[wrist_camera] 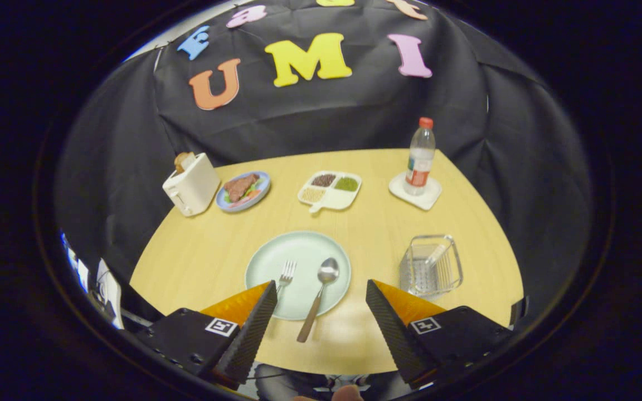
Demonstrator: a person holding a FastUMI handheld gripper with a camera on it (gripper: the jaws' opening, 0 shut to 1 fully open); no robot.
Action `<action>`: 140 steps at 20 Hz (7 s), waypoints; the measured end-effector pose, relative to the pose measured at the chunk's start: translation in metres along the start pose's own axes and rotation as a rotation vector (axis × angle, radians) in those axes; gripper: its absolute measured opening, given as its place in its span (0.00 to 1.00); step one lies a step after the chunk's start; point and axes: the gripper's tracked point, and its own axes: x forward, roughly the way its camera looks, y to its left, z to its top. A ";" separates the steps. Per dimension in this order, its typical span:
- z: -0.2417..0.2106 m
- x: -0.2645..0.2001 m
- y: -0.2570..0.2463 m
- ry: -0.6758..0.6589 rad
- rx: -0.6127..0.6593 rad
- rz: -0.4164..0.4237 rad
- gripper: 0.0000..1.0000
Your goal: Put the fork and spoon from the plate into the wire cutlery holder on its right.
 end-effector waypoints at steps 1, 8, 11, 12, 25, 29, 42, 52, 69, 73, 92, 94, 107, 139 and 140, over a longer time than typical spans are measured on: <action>-0.008 0.003 0.002 0.043 0.018 -0.002 0.96; -0.067 0.033 0.002 0.282 0.059 -0.041 0.96; -0.074 0.041 0.002 0.318 0.058 -0.052 0.95; -0.077 0.044 0.003 0.323 0.054 -0.059 0.95; -0.103 0.067 -0.004 0.434 0.086 -0.110 0.20; -0.099 0.067 -0.008 0.432 0.094 -0.101 0.04; -0.049 0.002 -0.005 0.336 0.148 0.024 0.00; -0.008 -0.081 -0.121 0.260 0.185 -0.176 0.00; -0.017 -0.053 -0.151 0.403 0.273 -0.166 0.04; -0.007 -0.049 -0.149 0.372 0.287 -0.151 0.09; -0.025 -0.033 -0.001 0.285 0.117 -0.078 0.96; -0.040 -0.021 0.021 0.314 0.118 -0.066 0.96; -0.106 0.048 0.079 0.415 0.149 -0.069 0.94; -0.103 0.051 0.061 0.464 0.152 -0.079 0.00; -0.096 0.050 0.060 0.457 0.162 -0.068 0.00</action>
